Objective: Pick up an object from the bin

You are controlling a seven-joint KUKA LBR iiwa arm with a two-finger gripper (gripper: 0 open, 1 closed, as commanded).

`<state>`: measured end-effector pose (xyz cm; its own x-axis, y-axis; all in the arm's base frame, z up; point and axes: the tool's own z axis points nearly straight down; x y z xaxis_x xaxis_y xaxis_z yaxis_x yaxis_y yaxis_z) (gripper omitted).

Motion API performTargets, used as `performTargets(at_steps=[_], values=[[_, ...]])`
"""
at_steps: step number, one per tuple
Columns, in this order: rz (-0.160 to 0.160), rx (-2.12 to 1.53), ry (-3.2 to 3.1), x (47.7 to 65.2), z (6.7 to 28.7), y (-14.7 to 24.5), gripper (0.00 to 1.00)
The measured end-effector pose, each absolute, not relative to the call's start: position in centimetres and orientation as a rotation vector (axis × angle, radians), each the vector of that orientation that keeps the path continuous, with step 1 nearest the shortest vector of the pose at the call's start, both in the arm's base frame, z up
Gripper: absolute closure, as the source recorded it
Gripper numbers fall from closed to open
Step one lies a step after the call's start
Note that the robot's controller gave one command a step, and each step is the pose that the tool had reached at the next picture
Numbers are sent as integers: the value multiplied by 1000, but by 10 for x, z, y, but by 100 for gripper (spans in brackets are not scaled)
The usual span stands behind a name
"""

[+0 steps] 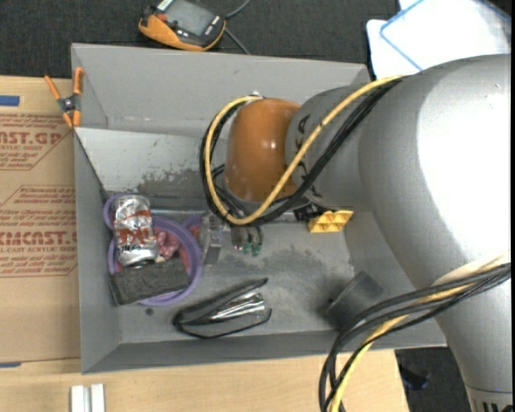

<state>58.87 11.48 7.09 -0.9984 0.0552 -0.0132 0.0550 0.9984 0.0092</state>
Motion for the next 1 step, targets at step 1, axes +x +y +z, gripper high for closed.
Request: performTargets(at_steps=[1], values=[[14,86,3127,589,71,115,100]])
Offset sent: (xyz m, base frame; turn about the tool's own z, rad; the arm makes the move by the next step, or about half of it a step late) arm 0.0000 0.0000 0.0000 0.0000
